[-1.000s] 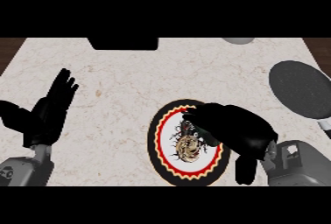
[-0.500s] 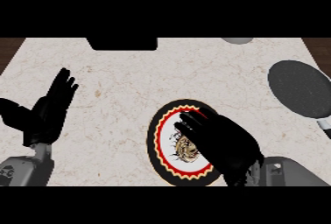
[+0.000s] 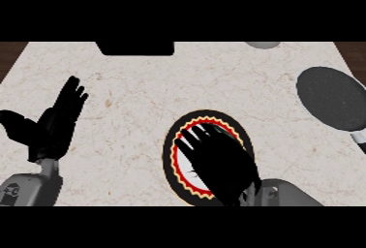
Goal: Pick the cupcake from the plate and place it in the pan
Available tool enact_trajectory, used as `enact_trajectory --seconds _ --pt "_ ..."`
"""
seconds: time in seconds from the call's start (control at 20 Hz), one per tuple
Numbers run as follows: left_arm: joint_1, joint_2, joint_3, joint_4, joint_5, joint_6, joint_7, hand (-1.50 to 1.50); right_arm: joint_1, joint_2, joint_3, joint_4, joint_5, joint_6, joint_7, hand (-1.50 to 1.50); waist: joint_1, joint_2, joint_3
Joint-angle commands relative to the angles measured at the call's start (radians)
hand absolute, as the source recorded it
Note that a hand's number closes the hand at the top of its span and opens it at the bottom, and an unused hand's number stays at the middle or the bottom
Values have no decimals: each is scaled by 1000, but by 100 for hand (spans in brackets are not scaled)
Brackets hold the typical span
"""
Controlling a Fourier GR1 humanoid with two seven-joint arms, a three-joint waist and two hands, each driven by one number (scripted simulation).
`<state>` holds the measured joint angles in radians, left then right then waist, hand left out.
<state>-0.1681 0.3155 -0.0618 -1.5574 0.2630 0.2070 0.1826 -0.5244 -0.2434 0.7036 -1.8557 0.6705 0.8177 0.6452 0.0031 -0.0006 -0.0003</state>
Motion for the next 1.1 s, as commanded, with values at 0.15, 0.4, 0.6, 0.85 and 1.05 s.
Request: enact_trajectory --seconds 0.15,0.4,0.6,0.85,1.05 --pt "16 -14 37 -16 -22 -23 8 0 93 30 70 21 154 -31 -5 -150 -2 0 0" --pt "-24 -38 45 23 -29 -52 10 0 -47 83 -51 234 174 -18 -121 -150 1 2 0" --pt "29 -43 64 -20 -56 -63 5 0 42 113 -17 203 237 -15 -126 -150 -1 0 0" --pt "24 -63 64 -44 -70 -51 36 0 71 158 40 317 326 -107 -164 -150 1 1 0" --pt "56 -74 79 -55 -87 -79 6 0 100 129 -23 305 351 -126 -249 -150 0 0 0"
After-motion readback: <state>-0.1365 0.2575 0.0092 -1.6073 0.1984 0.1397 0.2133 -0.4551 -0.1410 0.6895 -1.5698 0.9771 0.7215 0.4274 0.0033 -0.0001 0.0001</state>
